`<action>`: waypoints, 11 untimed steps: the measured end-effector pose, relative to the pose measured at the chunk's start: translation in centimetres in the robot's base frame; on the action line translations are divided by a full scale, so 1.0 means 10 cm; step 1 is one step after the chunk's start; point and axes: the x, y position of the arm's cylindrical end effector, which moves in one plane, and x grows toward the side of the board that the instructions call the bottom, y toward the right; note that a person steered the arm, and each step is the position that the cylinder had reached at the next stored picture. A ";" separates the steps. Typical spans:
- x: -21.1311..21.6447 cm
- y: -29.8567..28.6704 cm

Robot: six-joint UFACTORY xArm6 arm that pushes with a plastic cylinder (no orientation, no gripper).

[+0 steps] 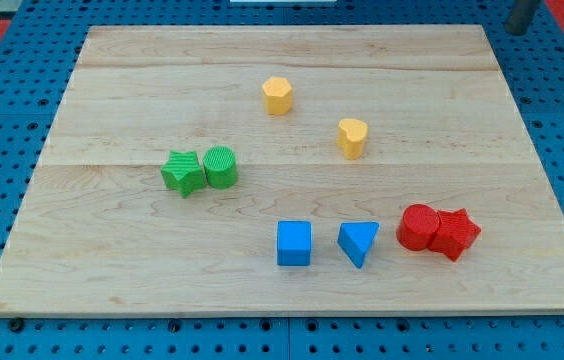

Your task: Point your arm at the center right

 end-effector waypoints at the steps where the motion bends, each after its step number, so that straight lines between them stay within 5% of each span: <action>1: 0.00 0.05; 6: 0.05 0.10; 7: 0.42 0.05; 9: 2.14 -0.32; 11: 2.24 -1.35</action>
